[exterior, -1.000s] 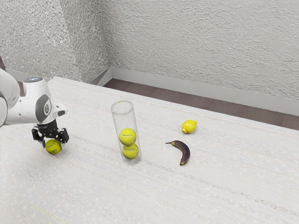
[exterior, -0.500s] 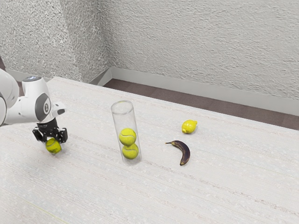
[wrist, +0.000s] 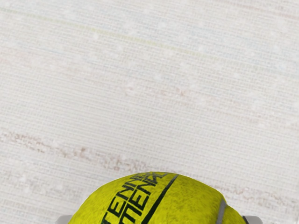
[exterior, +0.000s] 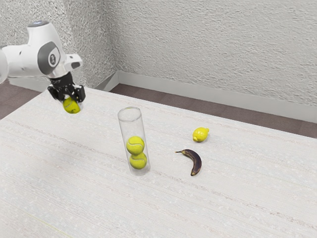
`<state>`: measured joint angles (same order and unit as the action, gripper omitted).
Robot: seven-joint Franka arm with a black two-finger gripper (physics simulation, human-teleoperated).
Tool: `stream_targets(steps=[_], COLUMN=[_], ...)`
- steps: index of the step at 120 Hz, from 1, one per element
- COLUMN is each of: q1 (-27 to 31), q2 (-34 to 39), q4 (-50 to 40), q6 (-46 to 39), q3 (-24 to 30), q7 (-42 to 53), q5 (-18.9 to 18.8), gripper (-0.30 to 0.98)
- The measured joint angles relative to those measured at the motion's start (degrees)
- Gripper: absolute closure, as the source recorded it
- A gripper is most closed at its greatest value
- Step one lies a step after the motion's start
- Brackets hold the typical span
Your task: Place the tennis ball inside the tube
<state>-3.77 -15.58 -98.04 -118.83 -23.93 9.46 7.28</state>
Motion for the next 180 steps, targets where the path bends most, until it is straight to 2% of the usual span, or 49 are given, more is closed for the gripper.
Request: stream_targets(steps=[10,20,40,59,104,156,180], q1=[-0.85,-1.68,-2.63,-6.51,-10.79,-10.35,-10.3], q2=[0.0,-0.19,-0.25,0.85,-1.01,-5.95,-5.82], q4=[7.74,11.52,15.4,15.73,16.99,23.53,23.42], q6=[7.49,13.21,21.85,26.58,29.63,30.53,30.81], q3=[2.63,5.25,11.07,12.85,12.88,12.29,12.17], q7=[-1.21,-2.31,-4.52,-7.03,-11.72,-14.47,-15.17], q5=[-0.98,-1.4,-1.5,-1.58,-1.35,-1.39,-0.99], gripper=[0.39,0.38,0.39,0.39,0.4,0.39,0.19])
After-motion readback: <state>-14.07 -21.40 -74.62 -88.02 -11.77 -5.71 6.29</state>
